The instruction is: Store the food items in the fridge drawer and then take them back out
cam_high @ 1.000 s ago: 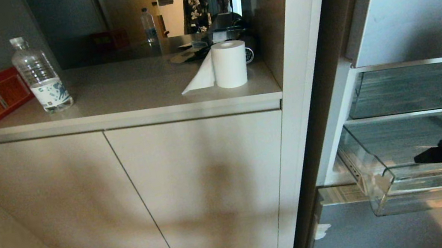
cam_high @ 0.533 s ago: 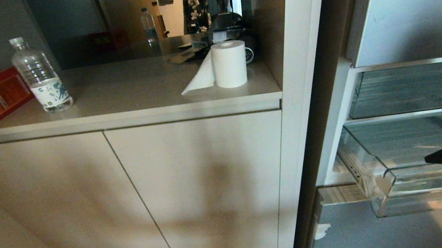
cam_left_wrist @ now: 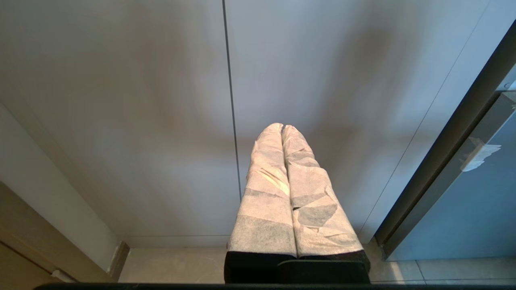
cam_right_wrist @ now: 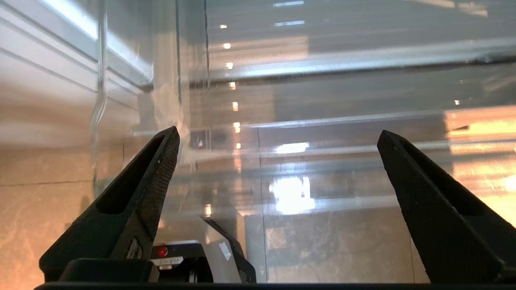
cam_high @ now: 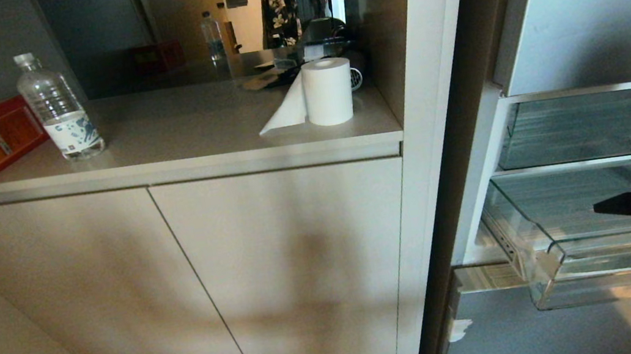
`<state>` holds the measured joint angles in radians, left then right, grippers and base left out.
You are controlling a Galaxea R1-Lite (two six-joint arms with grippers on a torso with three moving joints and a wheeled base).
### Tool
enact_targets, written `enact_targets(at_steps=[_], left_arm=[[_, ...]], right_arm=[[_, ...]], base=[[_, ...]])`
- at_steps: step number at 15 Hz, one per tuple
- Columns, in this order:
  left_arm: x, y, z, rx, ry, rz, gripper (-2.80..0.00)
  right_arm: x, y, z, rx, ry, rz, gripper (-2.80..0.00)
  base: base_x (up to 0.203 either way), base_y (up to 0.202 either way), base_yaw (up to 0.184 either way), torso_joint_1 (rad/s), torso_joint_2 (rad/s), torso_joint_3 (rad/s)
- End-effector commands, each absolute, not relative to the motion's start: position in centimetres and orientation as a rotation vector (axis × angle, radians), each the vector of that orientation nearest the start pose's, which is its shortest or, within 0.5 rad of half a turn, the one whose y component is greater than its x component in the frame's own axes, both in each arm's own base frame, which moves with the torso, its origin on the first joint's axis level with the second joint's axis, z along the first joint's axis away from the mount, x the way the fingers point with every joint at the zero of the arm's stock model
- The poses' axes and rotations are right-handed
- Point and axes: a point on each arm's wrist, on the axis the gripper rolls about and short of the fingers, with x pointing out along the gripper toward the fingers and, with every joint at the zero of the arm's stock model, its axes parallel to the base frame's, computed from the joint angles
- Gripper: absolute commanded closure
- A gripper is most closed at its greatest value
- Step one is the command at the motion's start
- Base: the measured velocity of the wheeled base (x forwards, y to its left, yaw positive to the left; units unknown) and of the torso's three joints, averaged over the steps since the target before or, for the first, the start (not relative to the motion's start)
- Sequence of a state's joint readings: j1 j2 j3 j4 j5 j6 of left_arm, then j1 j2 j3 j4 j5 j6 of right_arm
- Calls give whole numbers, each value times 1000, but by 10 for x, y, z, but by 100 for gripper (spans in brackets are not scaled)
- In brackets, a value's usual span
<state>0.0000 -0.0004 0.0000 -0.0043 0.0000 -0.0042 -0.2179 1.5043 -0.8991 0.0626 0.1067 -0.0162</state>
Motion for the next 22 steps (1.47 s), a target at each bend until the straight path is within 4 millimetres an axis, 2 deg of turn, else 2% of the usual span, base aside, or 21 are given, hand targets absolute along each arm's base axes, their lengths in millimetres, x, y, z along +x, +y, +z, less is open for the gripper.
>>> enact_targets(at_steps=[1,4,7,11,14,17,19,22], left_arm=[[-23,0,76,-5,-3,0,0],[-23,0,76,-5,-3,0,0],[-23,0,76,-5,-3,0,0],[-23,0,76,-5,-3,0,0],[-23,0,76,-5,-3,0,0],[-23,0,76,-5,-3,0,0],[-23,0,76,-5,-3,-1,0],[-23,0,76,-5,-3,0,0]], right_arm=[[263,-56,179,101,715,-97,-280],[278,-59,163,102,747,-85,-280],[275,-58,162,94,782,-70,-280],[255,-54,172,98,857,-63,-280],[236,-51,185,106,846,-52,-280],[237,-50,190,108,828,-42,-280],[231,-49,194,109,809,-43,-280],[196,-40,220,115,682,-6,-280]], base=[[0,0,0,0,0,0],[0,0,0,0,0,0],[0,0,0,0,0,0],[0,0,0,0,0,0],[0,0,0,0,0,0],[0,0,0,0,0,0],[0,0,0,0,0,0],[0,0,0,0,0,0]])
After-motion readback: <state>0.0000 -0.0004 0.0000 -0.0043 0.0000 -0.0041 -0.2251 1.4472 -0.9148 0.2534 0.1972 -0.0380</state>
